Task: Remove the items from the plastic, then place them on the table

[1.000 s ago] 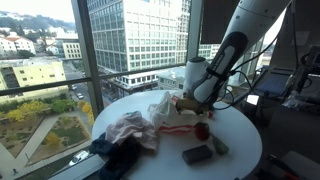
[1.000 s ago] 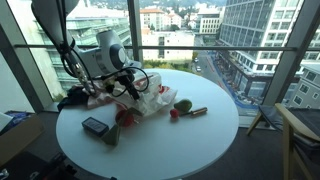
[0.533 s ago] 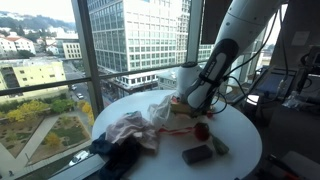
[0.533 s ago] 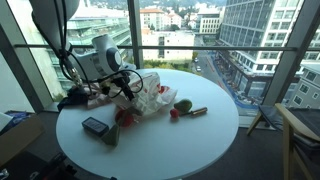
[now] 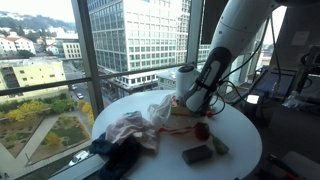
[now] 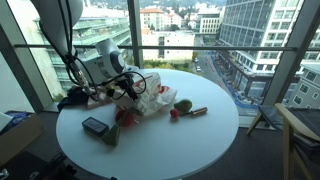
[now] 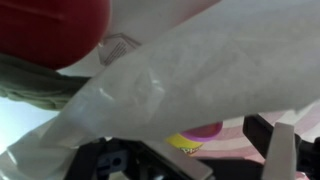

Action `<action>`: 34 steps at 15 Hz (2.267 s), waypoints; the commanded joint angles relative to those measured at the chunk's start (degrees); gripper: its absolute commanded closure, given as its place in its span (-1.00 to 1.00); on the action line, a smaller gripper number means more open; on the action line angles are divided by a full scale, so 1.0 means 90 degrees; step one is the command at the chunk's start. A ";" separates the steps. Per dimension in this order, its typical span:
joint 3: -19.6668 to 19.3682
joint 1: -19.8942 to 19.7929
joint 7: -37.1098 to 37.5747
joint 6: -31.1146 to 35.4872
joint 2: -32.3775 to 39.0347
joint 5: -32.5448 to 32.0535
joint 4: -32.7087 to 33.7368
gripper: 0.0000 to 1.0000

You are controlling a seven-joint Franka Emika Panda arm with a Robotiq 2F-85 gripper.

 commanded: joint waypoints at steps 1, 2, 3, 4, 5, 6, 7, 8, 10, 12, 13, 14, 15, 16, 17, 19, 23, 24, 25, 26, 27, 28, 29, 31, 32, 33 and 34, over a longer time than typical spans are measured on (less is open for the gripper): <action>-0.0460 0.0382 0.0350 -0.0155 0.0161 -0.0208 0.0318 -1.00; -0.0530 0.0420 0.0385 -0.0195 0.0191 -0.0212 0.0368 -1.00; -0.0528 0.0393 0.0377 -0.0249 0.0207 -0.0184 0.0410 -1.00; -0.0535 0.0380 0.0375 -0.0320 0.0246 -0.0181 0.0466 -1.00; -0.0525 0.0355 0.0384 -0.0380 0.0273 -0.0186 0.0497 -1.00; -0.0475 0.0301 0.0372 -0.0444 0.0308 -0.0162 0.0532 -1.00; -0.0462 0.0283 0.0388 -0.0495 0.0349 -0.0166 0.0557 -1.00; -0.0453 0.0274 0.0397 -0.0525 0.0382 -0.0176 0.0573 -1.00; -0.0525 0.0332 0.0481 -0.0544 0.0458 -0.0239 0.0616 -0.49; -0.0586 0.0378 0.0498 -0.0515 0.0464 -0.0288 0.0615 -0.17; -0.0622 0.0404 0.0514 -0.0490 0.0412 -0.0315 0.0586 -0.02; -0.0673 0.0441 0.0538 -0.0486 0.0363 -0.0384 0.0557 0.13; -0.0804 0.0543 0.0605 -0.0506 0.0313 -0.0537 0.0533 0.28; -0.0897 0.0611 0.0632 -0.0529 0.0198 -0.0661 0.0473 0.42; -0.0988 0.0674 0.0666 -0.0556 0.0104 -0.0780 0.0431 0.59; -0.1080 0.0708 0.0696 -0.0576 -0.0173 -0.0926 0.0329 0.73; -0.0795 0.0413 0.0618 -0.0662 -0.0453 -0.0900 0.0263 0.73; -0.0640 0.0292 0.0577 -0.0695 -0.0490 -0.0840 0.0243 0.25; -0.0469 0.0169 0.0549 -0.0705 -0.0488 -0.0791 0.0231 0.22; -0.0329 0.0066 0.0554 -0.0707 -0.0462 -0.0765 0.0251 0.22; -0.0134 -0.0080 0.0515 -0.0678 -0.0423 -0.0711 0.0288 0.09; 0.0026 -0.0194 0.0500 -0.0666 -0.0359 -0.0681 0.0353 -0.04; 0.0168 -0.0296 0.0500 -0.0643 -0.0268 -0.0679 0.0428 -0.22; 0.0382 -0.0472 0.0491 -0.0646 -0.0107 -0.0703 0.0563 -0.50; 0.0440 -0.0528 0.0492 -0.0712 -0.0045 -0.0715 0.0637 -0.67; 0.0525 -0.0631 0.0423 -0.0777 0.0000 -0.0665 0.0691 -0.80; 0.0565 -0.0706 0.0383 -0.0848 0.0049 -0.0653 0.0735 -0.98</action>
